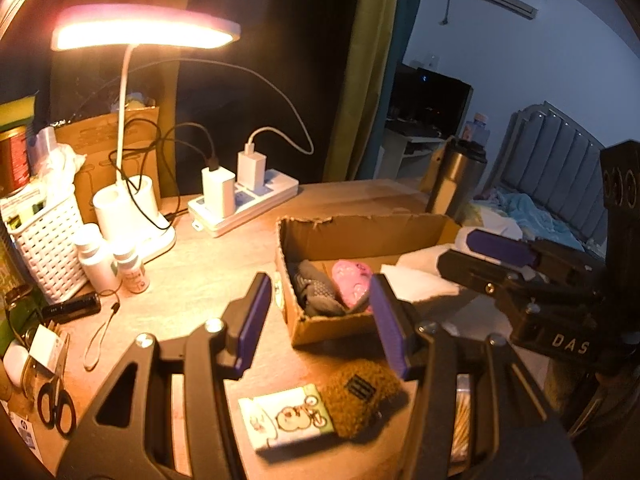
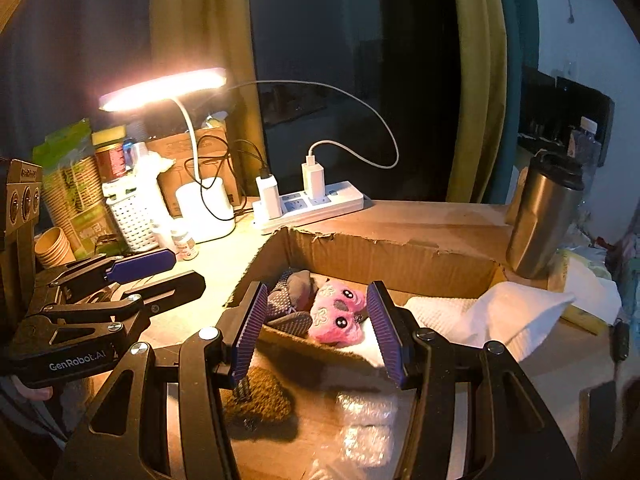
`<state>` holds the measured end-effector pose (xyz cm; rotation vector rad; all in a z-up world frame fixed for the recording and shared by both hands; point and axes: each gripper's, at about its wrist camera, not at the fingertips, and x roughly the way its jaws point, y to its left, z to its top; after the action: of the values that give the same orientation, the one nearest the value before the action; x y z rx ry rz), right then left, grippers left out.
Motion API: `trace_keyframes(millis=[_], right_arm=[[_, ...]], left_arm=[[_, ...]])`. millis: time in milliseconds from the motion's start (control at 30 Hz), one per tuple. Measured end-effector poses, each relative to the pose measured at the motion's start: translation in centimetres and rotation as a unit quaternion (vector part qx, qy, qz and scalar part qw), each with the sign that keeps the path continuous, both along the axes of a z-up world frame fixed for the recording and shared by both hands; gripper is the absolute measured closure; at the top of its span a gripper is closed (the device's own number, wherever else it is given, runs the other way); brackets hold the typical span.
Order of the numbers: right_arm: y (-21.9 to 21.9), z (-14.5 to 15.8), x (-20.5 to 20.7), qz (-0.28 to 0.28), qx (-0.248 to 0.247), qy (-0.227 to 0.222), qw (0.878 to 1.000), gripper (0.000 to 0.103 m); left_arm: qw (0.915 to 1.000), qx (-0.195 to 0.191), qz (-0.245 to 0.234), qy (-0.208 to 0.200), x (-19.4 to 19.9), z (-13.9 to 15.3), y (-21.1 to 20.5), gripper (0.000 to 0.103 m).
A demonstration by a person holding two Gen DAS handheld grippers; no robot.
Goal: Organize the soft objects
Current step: 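Withdraw both grippers from the box toward the cotton swab bag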
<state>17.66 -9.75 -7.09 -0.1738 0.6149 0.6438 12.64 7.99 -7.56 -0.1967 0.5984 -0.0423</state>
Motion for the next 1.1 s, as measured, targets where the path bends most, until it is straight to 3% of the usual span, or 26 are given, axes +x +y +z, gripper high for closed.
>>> trace_keyframes(millis=[1100], right_arm=[[-4.0,-1.2,-7.3,-0.022,-0.001,-0.002,1.0,0.048]], left_arm=[[0.9996,0.005,-0.028,-0.002,-6.4,-1.1,-3.7,0.05]])
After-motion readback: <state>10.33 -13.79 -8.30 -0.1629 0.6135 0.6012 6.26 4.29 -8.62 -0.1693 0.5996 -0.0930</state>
